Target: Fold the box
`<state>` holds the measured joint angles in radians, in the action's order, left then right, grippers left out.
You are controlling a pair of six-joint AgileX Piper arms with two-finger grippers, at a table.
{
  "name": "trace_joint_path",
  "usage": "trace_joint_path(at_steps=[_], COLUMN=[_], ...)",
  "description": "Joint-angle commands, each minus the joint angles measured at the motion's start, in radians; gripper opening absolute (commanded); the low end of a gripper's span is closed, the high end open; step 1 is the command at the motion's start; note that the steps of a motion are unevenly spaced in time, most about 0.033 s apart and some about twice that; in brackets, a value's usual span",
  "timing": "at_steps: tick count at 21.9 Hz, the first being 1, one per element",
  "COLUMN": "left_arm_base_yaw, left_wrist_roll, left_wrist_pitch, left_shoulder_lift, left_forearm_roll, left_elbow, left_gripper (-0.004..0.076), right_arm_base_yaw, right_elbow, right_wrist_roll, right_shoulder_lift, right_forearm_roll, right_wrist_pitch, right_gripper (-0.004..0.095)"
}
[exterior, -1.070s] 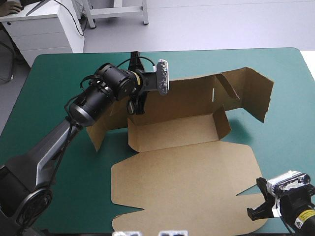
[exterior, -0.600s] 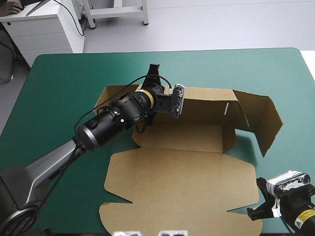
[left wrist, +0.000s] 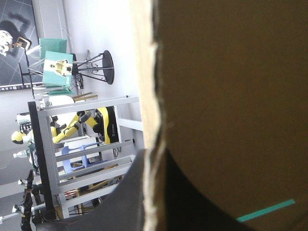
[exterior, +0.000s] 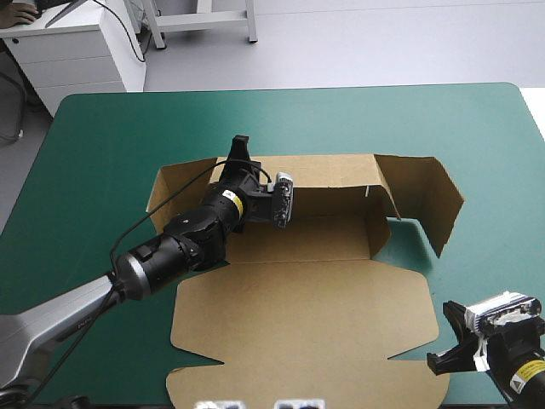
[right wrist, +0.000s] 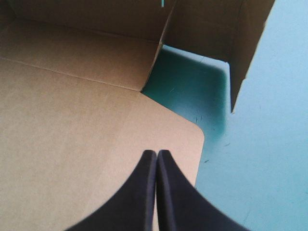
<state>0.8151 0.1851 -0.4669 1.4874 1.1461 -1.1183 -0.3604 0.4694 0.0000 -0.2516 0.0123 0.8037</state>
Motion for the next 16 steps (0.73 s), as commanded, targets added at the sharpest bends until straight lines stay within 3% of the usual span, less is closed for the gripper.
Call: trace_joint_path(at_steps=[1, 4, 16], left_arm_base_yaw=[0.005, 0.005, 0.005], left_wrist_roll=[-0.114, -0.250, -0.277], left_wrist_pitch=[0.023, 0.018, -0.029], left_shoulder_lift=[-0.049, -0.053, -0.053], left_forearm_roll=[0.107, 0.246, 0.243], left_elbow=[-0.007, -0.007, -0.007], left_gripper=[-0.0008, -0.0008, -0.0008], right_arm_base_yaw=[-0.002, -0.002, 0.002], right_elbow=[0.081, 0.202, 0.745], right_wrist_roll=[0.000, 0.000, 0.056], right_shoulder_lift=[-0.075, -0.198, -0.745], right_forearm_roll=[-0.012, -0.012, -0.143], right_wrist_pitch=[-0.107, -0.120, -0.072], right_gripper=[-0.0014, -0.0014, -0.0014])
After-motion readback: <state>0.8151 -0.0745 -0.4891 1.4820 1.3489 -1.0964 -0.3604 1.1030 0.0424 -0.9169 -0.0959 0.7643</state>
